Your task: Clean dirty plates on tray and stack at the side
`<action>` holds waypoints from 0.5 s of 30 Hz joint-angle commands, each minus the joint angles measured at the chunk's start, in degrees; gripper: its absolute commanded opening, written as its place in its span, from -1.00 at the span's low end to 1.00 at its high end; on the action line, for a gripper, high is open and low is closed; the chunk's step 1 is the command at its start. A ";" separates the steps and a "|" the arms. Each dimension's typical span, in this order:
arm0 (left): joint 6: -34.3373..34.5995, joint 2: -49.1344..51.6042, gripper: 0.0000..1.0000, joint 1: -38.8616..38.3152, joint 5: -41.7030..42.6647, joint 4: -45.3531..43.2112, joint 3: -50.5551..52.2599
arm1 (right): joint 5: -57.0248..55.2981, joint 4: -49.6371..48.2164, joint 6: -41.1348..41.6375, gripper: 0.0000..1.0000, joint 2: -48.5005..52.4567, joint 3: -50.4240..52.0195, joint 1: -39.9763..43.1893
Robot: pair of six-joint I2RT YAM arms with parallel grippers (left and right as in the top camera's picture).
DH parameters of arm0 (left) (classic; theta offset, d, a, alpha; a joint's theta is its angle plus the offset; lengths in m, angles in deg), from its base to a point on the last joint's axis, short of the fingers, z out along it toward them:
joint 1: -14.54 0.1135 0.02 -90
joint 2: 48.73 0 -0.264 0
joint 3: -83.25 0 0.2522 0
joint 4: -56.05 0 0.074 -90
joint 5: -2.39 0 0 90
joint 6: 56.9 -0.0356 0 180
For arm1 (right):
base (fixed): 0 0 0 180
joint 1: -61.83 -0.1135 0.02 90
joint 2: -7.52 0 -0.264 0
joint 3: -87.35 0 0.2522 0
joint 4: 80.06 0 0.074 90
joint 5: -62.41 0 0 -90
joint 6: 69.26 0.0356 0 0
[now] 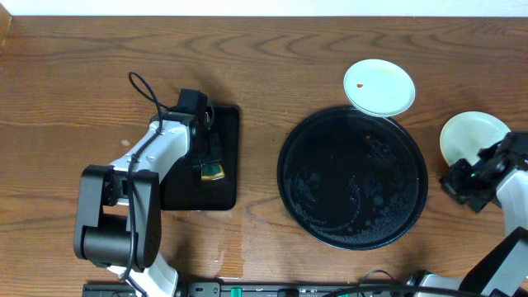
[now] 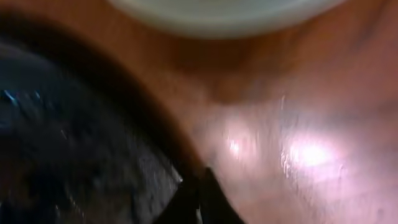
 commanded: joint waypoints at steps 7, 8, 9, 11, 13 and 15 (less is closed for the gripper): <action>-0.13 -0.20 -0.30 0.24 -0.55 0.70 0.68 | -13.84 2.34 3.39 -0.98 -1.01 3.06 -2.43; -0.13 -0.20 -0.30 0.24 -0.55 0.70 0.68 | -12.31 1.88 3.37 -0.98 -1.01 3.89 -2.43; -0.13 -0.20 -0.30 0.24 -0.55 0.70 0.68 | -11.41 1.53 3.37 -0.98 -1.01 4.52 -2.43; -0.13 -0.20 -0.30 0.24 -0.55 0.68 0.68 | -9.51 0.37 3.30 -0.98 -1.01 6.36 -2.51; -0.13 -0.20 -0.30 0.24 -0.55 0.68 0.68 | -8.85 -1.31 3.15 -0.98 -1.01 8.39 -2.95; -0.13 -0.20 -0.30 0.24 -0.55 0.70 0.68 | -8.22 -3.96 3.08 -0.98 -1.01 10.75 -4.00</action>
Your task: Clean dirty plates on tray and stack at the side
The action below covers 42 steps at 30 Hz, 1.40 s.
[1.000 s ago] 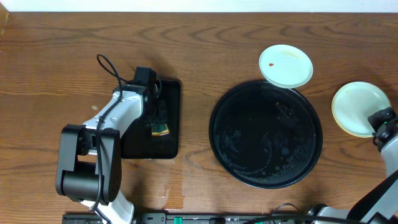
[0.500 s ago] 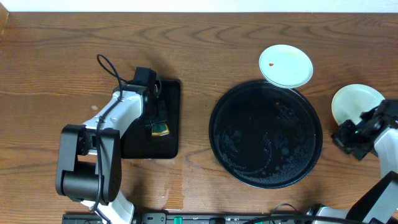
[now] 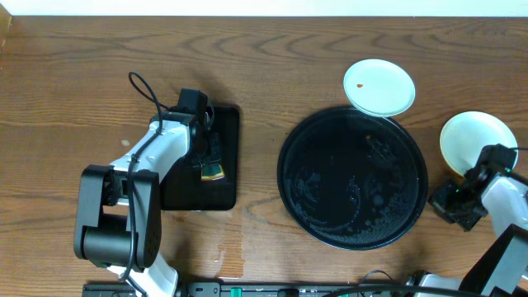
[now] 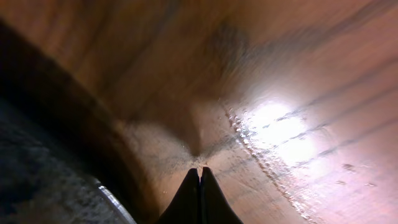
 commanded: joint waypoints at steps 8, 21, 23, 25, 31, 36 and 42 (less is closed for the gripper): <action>-0.13 -0.20 -0.30 0.24 -0.55 0.66 0.68 | 14.47 -13.42 -0.48 -0.98 -0.90 8.07 -7.96; -0.13 -0.20 -0.30 0.24 -0.55 0.63 0.68 | 14.47 -19.80 4.22 -0.88 -0.90 8.22 -16.96; -0.13 -0.20 -0.30 0.24 -0.55 0.63 0.68 | 12.17 -21.27 4.17 -0.75 -0.90 8.15 -16.96; -0.13 -0.20 -0.30 0.24 -0.55 0.66 0.68 | 8.61 -21.18 3.98 -0.53 -0.90 7.45 -16.87; -0.13 -0.20 -0.30 0.24 -0.55 0.61 0.68 | 8.33 -14.40 -0.81 -0.27 -0.90 -1.01 -16.52; -0.13 -0.20 -0.30 0.24 -0.55 0.61 0.68 | 8.50 -8.13 -3.52 -0.12 -0.90 -11.91 -16.55; -0.13 -0.20 -0.30 0.24 -0.55 0.61 0.68 | 20.50 -12.37 -1.40 -0.02 0.37 -18.78 -16.52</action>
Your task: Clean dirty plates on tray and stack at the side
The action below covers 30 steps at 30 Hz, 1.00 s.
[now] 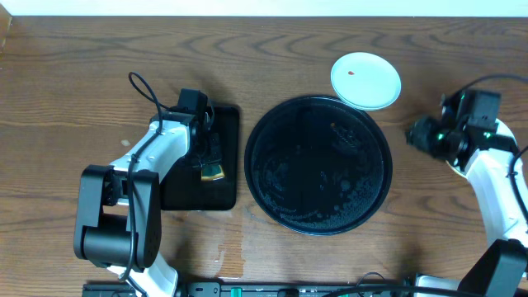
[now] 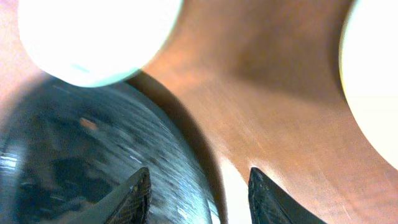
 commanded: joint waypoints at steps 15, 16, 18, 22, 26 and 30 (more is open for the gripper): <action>-0.13 -0.20 -0.30 0.24 -0.57 0.55 0.68 | 21.94 2.08 3.04 0.08 26.51 -20.98 -0.74; -0.13 -0.20 -0.30 0.24 -0.57 0.55 0.68 | 21.73 1.84 3.04 0.09 27.45 -20.98 -0.85; -0.13 -0.20 -0.30 0.24 -0.57 0.55 0.68 | 21.22 1.40 3.28 0.10 29.40 -20.98 -1.05; -0.13 -0.20 -0.30 0.24 -0.57 0.50 0.68 | 21.11 -1.33 6.51 0.11 32.61 -20.98 -1.07; -0.13 -0.20 -0.30 0.24 -0.59 0.55 0.68 | 20.74 -4.11 7.10 0.11 34.23 -20.98 -1.33; -0.13 -0.20 -0.30 0.24 -0.57 0.55 0.68 | 16.48 -5.07 11.34 0.11 34.86 -20.96 -1.90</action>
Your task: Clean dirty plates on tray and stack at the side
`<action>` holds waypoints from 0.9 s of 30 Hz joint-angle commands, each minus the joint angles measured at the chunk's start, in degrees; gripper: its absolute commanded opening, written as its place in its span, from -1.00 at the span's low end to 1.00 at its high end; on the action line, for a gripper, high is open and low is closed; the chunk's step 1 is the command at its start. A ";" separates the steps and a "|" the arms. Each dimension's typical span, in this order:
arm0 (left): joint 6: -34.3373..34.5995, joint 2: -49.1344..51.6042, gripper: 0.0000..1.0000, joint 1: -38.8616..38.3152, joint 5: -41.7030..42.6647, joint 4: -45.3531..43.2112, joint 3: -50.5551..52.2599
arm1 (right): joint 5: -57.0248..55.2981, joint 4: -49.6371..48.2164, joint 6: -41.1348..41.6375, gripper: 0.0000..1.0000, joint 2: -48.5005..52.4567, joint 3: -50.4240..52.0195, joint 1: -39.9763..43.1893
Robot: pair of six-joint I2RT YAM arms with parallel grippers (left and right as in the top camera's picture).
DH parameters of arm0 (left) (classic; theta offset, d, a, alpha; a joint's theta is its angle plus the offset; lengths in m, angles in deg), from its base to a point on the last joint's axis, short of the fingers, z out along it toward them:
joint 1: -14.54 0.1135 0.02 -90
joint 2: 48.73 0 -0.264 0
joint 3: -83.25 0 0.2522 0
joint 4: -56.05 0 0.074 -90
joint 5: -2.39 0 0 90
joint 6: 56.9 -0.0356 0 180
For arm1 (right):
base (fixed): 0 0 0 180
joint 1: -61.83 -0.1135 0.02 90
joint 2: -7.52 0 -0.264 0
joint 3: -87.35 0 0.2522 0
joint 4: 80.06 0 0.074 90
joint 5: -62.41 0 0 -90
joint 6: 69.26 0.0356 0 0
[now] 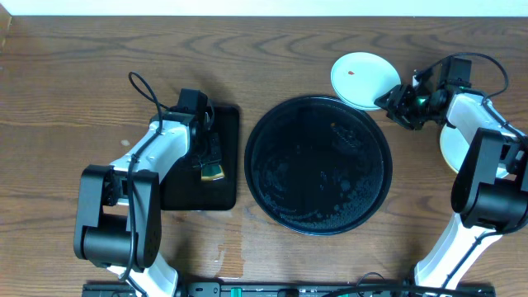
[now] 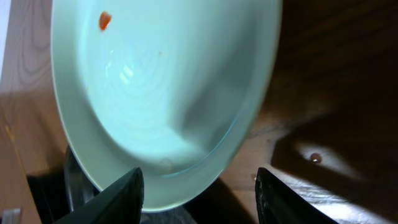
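A pale green plate (image 1: pixel 365 80) with a red speck lies at the back, its near edge over the rim of the round black tray (image 1: pixel 318 165). In the right wrist view the plate (image 2: pixel 161 81) fills the frame. My right gripper (image 1: pixel 389 100) is open at the plate's right edge, and the plate's rim lies between its spread fingers (image 2: pixel 121 193). A second pale plate (image 1: pixel 447 148) shows at the far right, mostly hidden by the right arm. My left gripper (image 1: pixel 209 158) rests over a yellow-green sponge (image 1: pixel 214 172); how its jaws stand is hidden.
The sponge lies on a black rectangular mat (image 1: pixel 202 194) left of the tray. The tray's floor is wet and speckled. A small droplet (image 2: pixel 316 157) sits on the wooden table (image 1: pixel 330 49) beside the plate.
My right gripper, still open, has moved from the table to the right of the tray back and left to the green plate's right edge. Tray, plates and left arm have not moved.
First the tray stood further right, with my right gripper shut at its right rim, and then still shut lower along that rim. Later the tray and green plate were further left and the gripper was open. Now the gripper is at the plate.
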 commanded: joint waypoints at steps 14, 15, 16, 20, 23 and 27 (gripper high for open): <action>-0.13 -0.20 -0.30 0.24 -0.55 0.57 0.68 | -7.93 -2.86 7.63 -0.43 1.14 -0.94 -3.17; -0.11 -0.20 -0.29 0.24 -0.55 0.57 0.68 | -7.96 -2.86 7.63 -0.49 1.14 -0.94 -3.39; -0.13 -0.20 -0.30 0.24 -0.55 0.57 0.68 | -7.96 -2.86 7.63 -0.51 1.14 -0.94 -3.54; -0.13 -0.20 -0.29 0.24 -0.55 0.57 0.68 | -8.87 -2.86 8.04 -0.72 1.14 -0.94 -4.28; -0.13 -0.20 -0.29 0.24 -0.55 0.57 0.68 | -9.66 -2.86 9.16 -0.85 1.14 -0.92 -4.48; -0.13 -0.20 -0.29 0.24 -0.55 0.55 0.68 | -9.66 -2.84 9.11 -0.95 1.14 -0.94 -4.48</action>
